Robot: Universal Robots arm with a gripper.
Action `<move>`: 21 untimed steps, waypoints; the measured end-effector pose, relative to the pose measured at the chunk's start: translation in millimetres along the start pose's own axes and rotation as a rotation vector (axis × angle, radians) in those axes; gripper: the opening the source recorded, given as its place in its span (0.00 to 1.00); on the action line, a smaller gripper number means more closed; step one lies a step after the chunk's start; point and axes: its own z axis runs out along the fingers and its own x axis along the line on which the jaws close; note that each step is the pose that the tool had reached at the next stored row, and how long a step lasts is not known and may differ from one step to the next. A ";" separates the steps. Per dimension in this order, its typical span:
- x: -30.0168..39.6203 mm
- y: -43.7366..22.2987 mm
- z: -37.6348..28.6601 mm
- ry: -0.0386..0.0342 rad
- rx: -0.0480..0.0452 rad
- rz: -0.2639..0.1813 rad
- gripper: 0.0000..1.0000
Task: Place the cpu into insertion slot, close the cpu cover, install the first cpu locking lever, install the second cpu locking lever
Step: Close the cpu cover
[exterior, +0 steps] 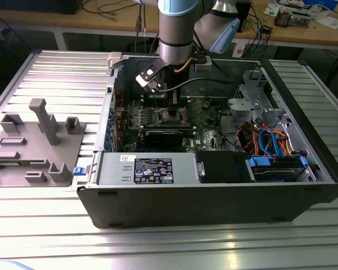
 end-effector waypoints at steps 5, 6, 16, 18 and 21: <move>0.1 0.2 0.1 0.0031 0.0030 -0.069 0.11; 0.0 0.2 0.0 0.0033 0.0030 -0.080 0.11; -0.1 0.7 -2.9 0.0039 0.0232 -0.082 0.11; -0.1 0.7 -2.9 0.0040 0.0234 -0.082 0.11; -0.1 0.8 -5.9 0.0041 0.0235 -0.082 0.11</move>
